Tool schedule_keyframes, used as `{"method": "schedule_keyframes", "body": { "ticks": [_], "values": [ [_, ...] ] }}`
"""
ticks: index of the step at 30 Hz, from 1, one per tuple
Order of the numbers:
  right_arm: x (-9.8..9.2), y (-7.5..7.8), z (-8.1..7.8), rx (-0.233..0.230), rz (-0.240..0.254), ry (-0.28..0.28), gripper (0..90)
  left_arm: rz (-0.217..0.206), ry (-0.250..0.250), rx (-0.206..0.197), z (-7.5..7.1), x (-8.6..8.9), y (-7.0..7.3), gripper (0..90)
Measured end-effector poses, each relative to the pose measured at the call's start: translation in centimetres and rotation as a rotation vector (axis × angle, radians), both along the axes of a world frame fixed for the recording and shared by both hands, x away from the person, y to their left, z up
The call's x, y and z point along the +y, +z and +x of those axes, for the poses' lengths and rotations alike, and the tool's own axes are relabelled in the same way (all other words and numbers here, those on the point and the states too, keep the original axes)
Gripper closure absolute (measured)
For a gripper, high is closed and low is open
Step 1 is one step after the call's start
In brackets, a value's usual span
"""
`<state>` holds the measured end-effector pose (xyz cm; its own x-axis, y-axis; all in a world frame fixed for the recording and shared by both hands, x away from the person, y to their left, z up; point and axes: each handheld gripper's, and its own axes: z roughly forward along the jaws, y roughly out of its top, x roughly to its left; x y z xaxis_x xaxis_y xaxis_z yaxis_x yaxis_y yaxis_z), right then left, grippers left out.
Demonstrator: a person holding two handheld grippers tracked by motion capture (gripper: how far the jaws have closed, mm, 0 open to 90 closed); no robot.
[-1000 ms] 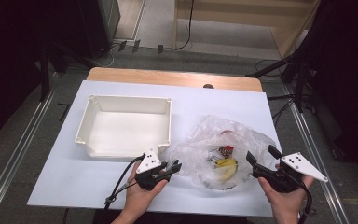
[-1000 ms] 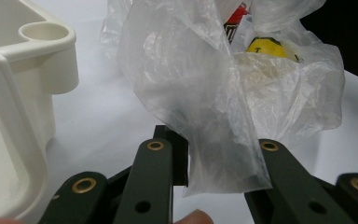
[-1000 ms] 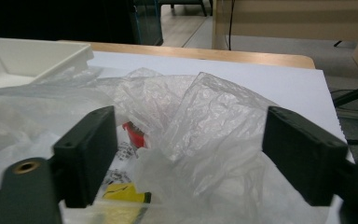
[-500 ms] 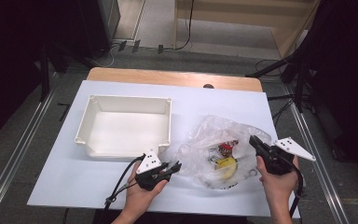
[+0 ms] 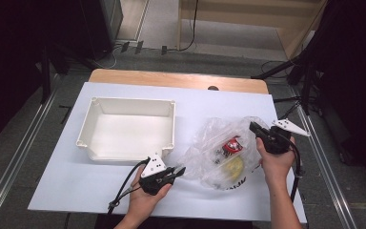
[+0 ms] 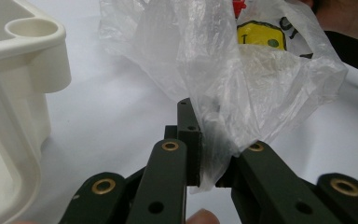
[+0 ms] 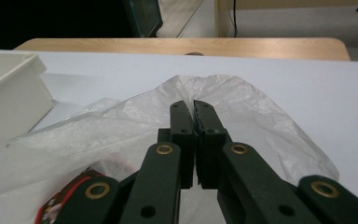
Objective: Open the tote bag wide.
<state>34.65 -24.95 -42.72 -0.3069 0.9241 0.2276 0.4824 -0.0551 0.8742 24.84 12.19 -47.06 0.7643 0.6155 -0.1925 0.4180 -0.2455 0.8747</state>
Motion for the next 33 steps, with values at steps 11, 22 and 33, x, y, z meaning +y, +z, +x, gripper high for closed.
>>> {"method": "schedule_keyframes", "body": {
  "ticks": [11, 22, 33],
  "values": [
    [-0.2, -3.6, 2.5, 0.174, -0.03, -0.013, 89.5, 0.031, 0.006, 0.016, 0.1, -0.4, -0.1, 86.4],
    [-0.5, -4.9, 2.2, 0.226, -0.093, -0.023, 63.5, 0.037, 0.006, 0.032, 0.3, -0.4, -0.1, 84.5],
    [-1.4, 0.7, -2.6, -0.009, 0.007, -0.007, 44.0, 0.037, 0.005, 0.028, 0.2, -0.4, -0.2, 81.0]
  ]
}}
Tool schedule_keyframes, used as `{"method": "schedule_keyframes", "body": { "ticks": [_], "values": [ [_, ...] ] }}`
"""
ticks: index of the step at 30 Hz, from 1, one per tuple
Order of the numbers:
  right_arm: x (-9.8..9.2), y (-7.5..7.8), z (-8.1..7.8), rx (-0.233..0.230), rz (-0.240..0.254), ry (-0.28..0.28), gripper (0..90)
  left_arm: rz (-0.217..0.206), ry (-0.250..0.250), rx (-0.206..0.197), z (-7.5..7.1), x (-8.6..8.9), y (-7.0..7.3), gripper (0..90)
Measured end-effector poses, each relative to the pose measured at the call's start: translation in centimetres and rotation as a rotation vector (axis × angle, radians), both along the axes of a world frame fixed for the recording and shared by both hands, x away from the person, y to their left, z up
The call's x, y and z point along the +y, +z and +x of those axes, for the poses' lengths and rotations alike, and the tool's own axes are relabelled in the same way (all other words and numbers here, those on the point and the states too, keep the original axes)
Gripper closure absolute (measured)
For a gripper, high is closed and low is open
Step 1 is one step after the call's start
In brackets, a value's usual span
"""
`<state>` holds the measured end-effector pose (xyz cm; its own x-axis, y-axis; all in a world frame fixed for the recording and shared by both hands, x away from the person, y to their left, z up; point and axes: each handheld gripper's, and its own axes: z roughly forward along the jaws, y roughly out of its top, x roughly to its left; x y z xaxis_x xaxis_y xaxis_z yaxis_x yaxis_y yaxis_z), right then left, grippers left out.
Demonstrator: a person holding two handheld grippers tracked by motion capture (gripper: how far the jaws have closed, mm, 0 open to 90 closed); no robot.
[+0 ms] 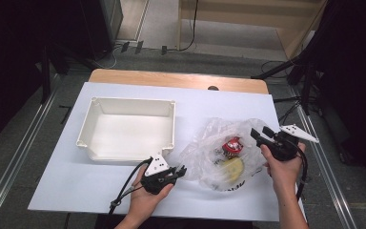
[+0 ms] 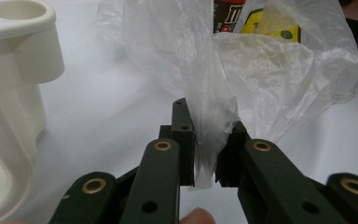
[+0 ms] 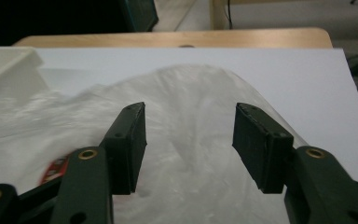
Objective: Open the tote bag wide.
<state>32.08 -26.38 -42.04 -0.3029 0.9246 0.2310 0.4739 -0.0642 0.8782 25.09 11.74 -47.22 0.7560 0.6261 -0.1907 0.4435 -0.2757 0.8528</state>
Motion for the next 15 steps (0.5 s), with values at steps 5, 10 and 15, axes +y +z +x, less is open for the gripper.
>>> {"method": "schedule_keyframes", "body": {
  "ticks": [5, 10, 15],
  "values": [
    [1.0, 0.7, -1.9, -0.002, -0.024, 0.064, 27.9, -0.007, -0.001, -0.003, 0.0, 0.0, 0.0, 78.6],
    [1.4, -1.0, -2.1, 0.056, -0.079, 0.092, 32.6, -0.022, 0.001, -0.008, -0.1, 0.2, 0.0, 76.0],
    [0.8, -3.4, -2.1, 0.11, -0.087, 0.052, 67.9, -0.021, 0.001, -0.009, -0.1, 0.2, 0.0, 80.6]
  ]
}}
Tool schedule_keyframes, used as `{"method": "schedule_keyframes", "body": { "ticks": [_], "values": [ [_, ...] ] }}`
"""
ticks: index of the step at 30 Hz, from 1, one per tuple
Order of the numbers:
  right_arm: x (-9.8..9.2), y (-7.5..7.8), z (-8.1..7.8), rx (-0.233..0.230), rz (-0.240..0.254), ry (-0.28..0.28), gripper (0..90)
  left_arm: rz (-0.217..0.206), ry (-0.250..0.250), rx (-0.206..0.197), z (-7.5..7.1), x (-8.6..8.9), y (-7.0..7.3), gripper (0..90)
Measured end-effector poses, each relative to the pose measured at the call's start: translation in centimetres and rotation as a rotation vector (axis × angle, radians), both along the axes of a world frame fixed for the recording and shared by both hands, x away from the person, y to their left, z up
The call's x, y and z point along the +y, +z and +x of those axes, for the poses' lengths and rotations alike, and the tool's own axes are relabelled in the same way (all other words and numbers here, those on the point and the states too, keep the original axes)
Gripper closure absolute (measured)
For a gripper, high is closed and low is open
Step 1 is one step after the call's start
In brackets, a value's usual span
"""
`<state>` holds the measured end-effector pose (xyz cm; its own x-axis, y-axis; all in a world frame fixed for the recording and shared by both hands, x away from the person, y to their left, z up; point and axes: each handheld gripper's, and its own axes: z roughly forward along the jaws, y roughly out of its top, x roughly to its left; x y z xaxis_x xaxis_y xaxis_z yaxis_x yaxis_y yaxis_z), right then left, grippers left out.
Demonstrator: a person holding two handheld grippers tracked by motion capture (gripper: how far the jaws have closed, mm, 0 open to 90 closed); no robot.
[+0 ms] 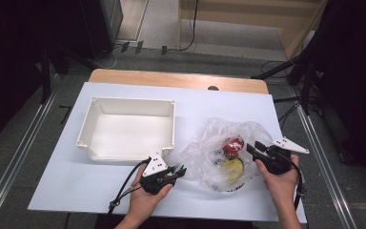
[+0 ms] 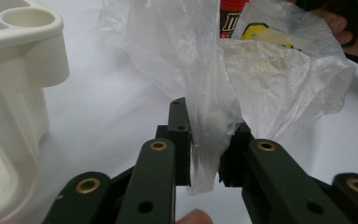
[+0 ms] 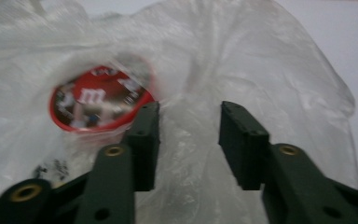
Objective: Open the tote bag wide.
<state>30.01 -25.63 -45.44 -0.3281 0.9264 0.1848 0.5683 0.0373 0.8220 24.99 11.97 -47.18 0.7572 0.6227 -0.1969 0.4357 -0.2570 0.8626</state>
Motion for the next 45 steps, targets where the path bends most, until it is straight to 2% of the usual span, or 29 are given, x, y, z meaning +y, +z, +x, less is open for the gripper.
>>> {"method": "schedule_keyframes", "body": {
  "ticks": [2, 5, 10, 13, 15, 16, 18, 19, 21, 23, 24, 25, 26, 27, 30, 33, 36, 39, 41, 43, 45],
  "values": [
    [-0.3, -0.9, 0.1, 0.025, -0.017, -0.01, 76.1, 0.011, 0.002, 0.002, 0.0, -0.1, 0.0, 83.7],
    [-0.5, -2.1, 0.4, 0.066, -0.054, -0.026, 83.3, 0.024, 0.009, 0.013, 0.1, -0.2, -0.1, 85.8],
    [-1.2, -3.1, 1.0, 0.117, -0.121, -0.084, 87.8, 0.046, 0.025, 0.039, 0.4, -0.3, -0.1, 87.5],
    [-1.7, -3.3, 1.2, 0.123, -0.104, -0.112, 88.8, 0.042, 0.025, 0.054, 0.5, -0.3, -0.1, 87.8],
    [-1.5, -3.3, 1.2, 0.12, -0.111, -0.122, 86.8, 0.04, 0.025, 0.052, 0.5, -0.2, -0.1, 87.7],
    [-1.4, -3.1, 1.0, 0.103, -0.085, -0.126, 74.0, 0.039, 0.023, 0.052, 0.5, -0.2, -0.1, 86.8],
    [-1.6, -2.7, 0.3, 0.059, -0.038, -0.123, 60.5, 0.018, 0.018, 0.053, 0.5, 0.0, -0.1, 83.1],
    [-1.6, -2.7, 0.3, 0.059, -0.038, -0.123, 60.5, 0.018, 0.018, 0.053, 0.5, 0.0, -0.1, 80.6],
    [-1.8, -2.1, -0.5, 0.012, -0.022, -0.134, 48.2, -0.002, 0.009, 0.046, 0.4, 0.1, -0.1, 77.0],
    [-2.4, -0.8, -2.0, -0.043, 0.029, -0.157, 39.2, -0.025, -0.005, 0.041, 0.4, 0.3, -0.1, 63.9],
    [-2.4, -0.8, -2.0, -0.043, 0.029, -0.157, 39.2, -0.046, -0.012, 0.04, 0.4, 0.4, 0.0, 63.9],
    [-2.4, 0.0, -2.9, -0.073, 0.032, -0.158, 36.6, -0.063, -0.01, 0.034, 0.3, 0.6, 0.0, 56.0],
    [-2.4, 0.0, -2.9, -0.073, 0.032, -0.158, 36.6, -0.07, -0.002, 0.024, 0.2, 0.7, 0.1, 56.0],
    [-2.3, 0.5, -3.3, -0.087, 0.037, -0.151, 36.1, -0.089, 0.01, 0.019, 0.0, 0.8, 0.3, 52.0],
    [-2.0, 1.7, -4.3, -0.136, 0.03, -0.119, 34.9, -0.104, 0.029, -0.005, -0.3, 1.1, 0.8, 40.1],
    [-1.4, 2.6, -4.6, -0.169, 0.029, -0.092, 34.5, -0.117, 0.04, -0.039, -0.7, 1.1, 1.8, 33.8],
    [-0.9, 3.1, -4.3, -0.179, 0.024, -0.078, 33.8, -0.135, 0.045, -0.078, -1.0, 1.2, 3.3, 28.7],
    [-0.6, 3.5, -3.6, -0.181, 0.027, -0.075, 33.3, -0.154, 0.052, -0.106, -0.7, 1.2, 4.6, 28.2],
    [-0.6, 3.8, -3.1, -0.185, 0.027, -0.076, 32.8, -0.159, 0.05, -0.104, -0.2, 1.0, 5.2, 28.2],
    [-0.6, 4.3, -2.4, -0.186, 0.019, -0.076, 31.4, -0.138, 0.053, -0.092, 0.5, 0.5, 5.5, 29.9],
    [-0.7, 4.7, -1.5, -0.173, 0.018, -0.079, 28.9, -0.112, 0.05, -0.061, 1.3, -0.3, 5.6, 34.7]
  ]
}}
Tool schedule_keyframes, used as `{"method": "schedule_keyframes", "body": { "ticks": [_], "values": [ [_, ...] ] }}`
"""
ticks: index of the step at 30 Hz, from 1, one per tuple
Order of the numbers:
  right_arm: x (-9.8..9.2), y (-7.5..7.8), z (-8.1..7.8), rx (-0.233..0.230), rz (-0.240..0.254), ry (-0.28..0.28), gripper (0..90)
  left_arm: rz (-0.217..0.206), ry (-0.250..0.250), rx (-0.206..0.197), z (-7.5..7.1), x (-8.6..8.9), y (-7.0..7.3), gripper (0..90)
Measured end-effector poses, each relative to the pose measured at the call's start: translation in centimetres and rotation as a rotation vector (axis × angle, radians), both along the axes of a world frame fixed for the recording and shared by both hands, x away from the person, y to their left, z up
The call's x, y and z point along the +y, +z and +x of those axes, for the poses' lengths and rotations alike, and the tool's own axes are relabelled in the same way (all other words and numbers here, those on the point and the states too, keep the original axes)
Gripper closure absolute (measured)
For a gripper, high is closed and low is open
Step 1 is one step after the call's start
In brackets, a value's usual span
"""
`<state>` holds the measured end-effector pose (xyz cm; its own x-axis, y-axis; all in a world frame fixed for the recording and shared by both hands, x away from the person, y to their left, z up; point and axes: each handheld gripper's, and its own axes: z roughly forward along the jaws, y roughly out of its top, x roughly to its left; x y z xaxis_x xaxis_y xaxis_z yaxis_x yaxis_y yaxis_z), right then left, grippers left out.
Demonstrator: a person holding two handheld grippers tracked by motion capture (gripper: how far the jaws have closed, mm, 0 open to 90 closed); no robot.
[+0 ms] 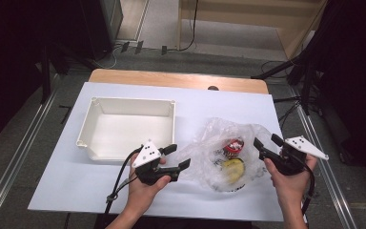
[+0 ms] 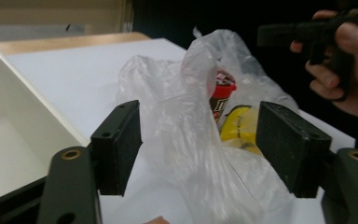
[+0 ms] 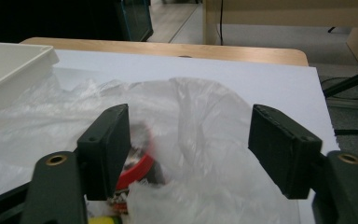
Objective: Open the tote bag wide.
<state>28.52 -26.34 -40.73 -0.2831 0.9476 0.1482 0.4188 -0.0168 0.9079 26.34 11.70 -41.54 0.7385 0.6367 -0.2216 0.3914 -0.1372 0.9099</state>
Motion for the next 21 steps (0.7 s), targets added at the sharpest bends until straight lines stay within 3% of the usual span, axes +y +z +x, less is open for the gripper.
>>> {"method": "schedule_keyframes", "body": {
  "ticks": [3, 6, 9, 12, 14, 15, 18, 21],
  "values": [
    [-0.4, 0.6, 1.4, 0.001, -0.006, -0.012, 27.4, 0.035, -0.004, 0.025, 0.9, -1.3, -0.3, 43.6],
    [-0.8, 0.7, 2.8, 0.042, 0.005, -0.008, 26.5, 0.055, -0.007, 0.041, 1.2, -2.5, -0.8, 53.0],
    [-0.9, 0.0, 4.1, 0.092, 0.001, 0.012, 29.5, 0.105, 0.001, 0.046, 1.0, -3.6, -1.6, 64.1],
    [-0.7, -0.9, 4.8, 0.124, -0.034, 0.032, 43.6, 0.159, -0.015, 0.042, 0.8, -4.4, -2.3, 76.6],
    [-0.5, -1.4, 5.2, 0.136, -0.059, 0.047, 59.2, 0.187, -0.01, 0.046, 0.9, -4.7, -2.7, 82.6],
    [-0.5, -1.5, 5.4, 0.146, -0.073, 0.048, 69.8, 0.194, -0.005, 0.048, 0.9, -4.8, -2.8, 85.1],
    [-0.4, -2.0, 6.2, 0.166, -0.1, 0.053, 89.7, 0.197, 0.02, 0.038, 1.0, -4.9, -2.9, 89.8],
    [-0.1, -2.0, 7.1, 0.153, -0.093, 0.058, 90.0, 0.191, 0.064, 0.021, 0.9, -4.9, -2.7, 90.0]
  ]
}}
